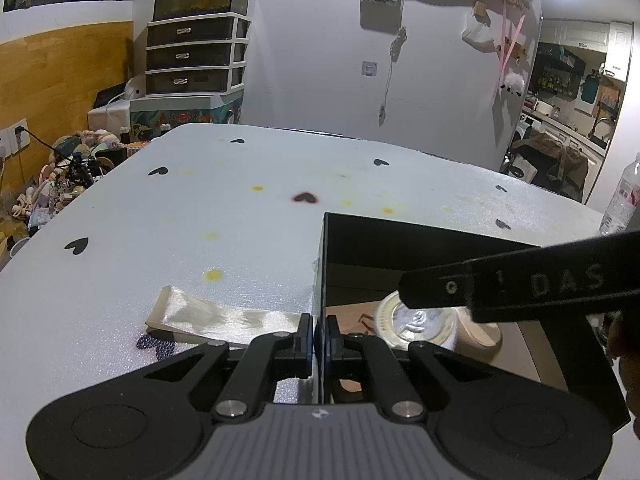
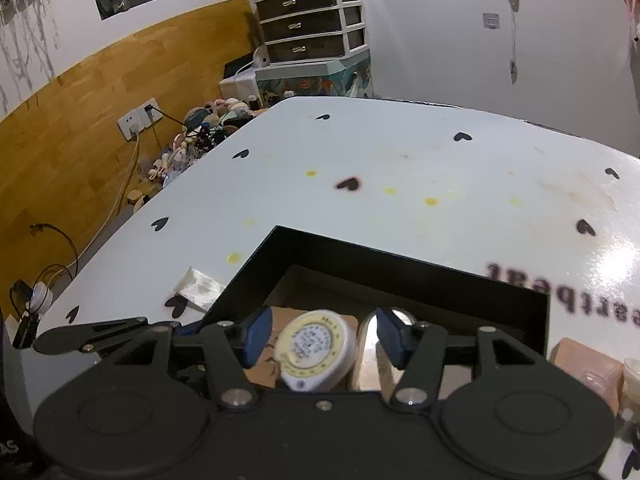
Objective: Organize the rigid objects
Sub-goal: 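Carry the round tape measure into the black box and release it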
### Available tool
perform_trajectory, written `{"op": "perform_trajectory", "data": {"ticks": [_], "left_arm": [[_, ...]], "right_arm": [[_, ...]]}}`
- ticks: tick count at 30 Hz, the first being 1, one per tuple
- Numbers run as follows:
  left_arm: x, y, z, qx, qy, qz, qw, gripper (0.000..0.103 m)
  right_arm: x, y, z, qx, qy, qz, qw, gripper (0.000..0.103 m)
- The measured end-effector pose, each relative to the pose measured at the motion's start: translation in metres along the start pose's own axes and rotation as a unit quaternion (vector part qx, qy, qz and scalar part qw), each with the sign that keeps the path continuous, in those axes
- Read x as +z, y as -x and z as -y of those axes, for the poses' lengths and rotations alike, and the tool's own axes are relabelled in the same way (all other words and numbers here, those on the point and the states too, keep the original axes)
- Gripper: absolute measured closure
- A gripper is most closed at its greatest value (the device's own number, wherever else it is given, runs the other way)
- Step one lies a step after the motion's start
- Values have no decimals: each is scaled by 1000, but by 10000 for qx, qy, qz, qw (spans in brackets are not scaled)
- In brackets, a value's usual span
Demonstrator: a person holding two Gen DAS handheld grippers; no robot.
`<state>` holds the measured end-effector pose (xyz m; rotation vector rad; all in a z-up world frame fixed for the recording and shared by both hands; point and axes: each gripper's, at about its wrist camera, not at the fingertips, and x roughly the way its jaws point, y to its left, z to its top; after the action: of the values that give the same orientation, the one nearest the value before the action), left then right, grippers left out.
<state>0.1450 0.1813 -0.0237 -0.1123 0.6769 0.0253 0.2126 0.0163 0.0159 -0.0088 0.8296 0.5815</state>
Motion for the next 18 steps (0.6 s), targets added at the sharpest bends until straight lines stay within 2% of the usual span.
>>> {"op": "perform_trajectory", "data": {"ticks": [18], "left_arm": [[0, 0, 0, -1, -1, 0, 10000, 98]], "right_arm": [[-11, 20, 9, -83, -27, -42, 10000, 42]]}}
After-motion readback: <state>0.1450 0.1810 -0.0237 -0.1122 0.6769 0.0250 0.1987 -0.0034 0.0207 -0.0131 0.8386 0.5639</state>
